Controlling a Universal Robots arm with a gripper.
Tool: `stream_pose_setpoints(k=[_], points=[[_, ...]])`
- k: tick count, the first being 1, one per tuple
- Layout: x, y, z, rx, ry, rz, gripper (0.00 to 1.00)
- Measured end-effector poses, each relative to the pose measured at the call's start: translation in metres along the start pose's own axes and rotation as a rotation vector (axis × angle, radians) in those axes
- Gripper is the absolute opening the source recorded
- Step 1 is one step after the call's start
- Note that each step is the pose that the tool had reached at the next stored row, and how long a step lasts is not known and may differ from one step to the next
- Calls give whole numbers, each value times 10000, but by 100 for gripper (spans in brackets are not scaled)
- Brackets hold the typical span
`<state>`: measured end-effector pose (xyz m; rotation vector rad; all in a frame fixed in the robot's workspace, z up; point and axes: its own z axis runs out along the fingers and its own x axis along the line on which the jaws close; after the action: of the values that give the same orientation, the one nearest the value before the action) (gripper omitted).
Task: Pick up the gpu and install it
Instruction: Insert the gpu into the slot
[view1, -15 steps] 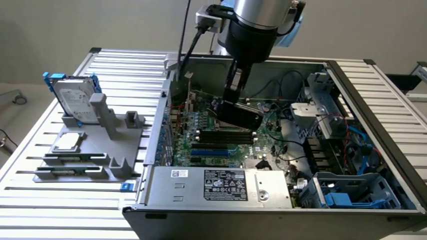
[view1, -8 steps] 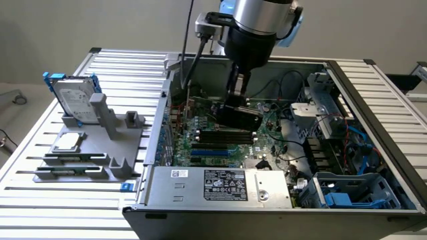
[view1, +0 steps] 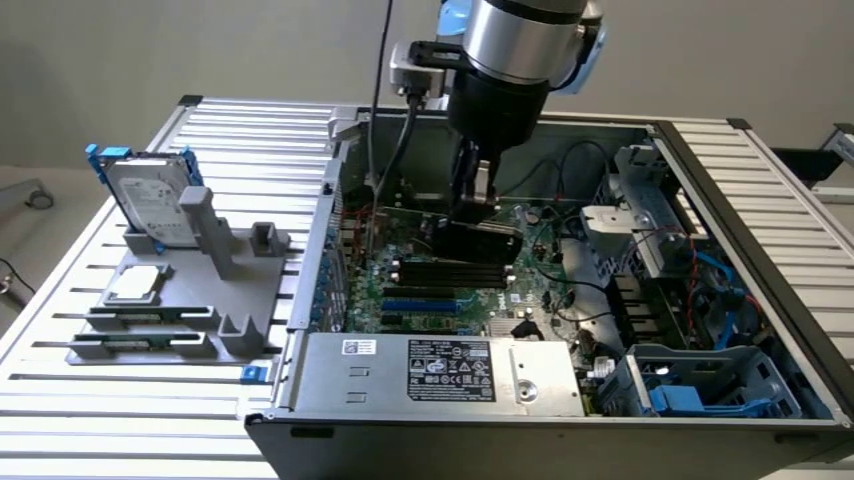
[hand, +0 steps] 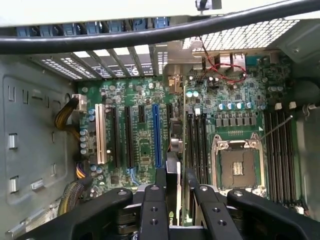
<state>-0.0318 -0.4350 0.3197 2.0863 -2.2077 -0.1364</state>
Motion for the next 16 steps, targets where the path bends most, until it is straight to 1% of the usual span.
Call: stream_pose_setpoints(k=[5,9,13,16], points=[[22,21,93,-1,-40,-329,26],[66,25,154,-2,-84,-561,26],[110,72,184,-4,-83,-602,26],[115,72,188,3,-82,-606,26]])
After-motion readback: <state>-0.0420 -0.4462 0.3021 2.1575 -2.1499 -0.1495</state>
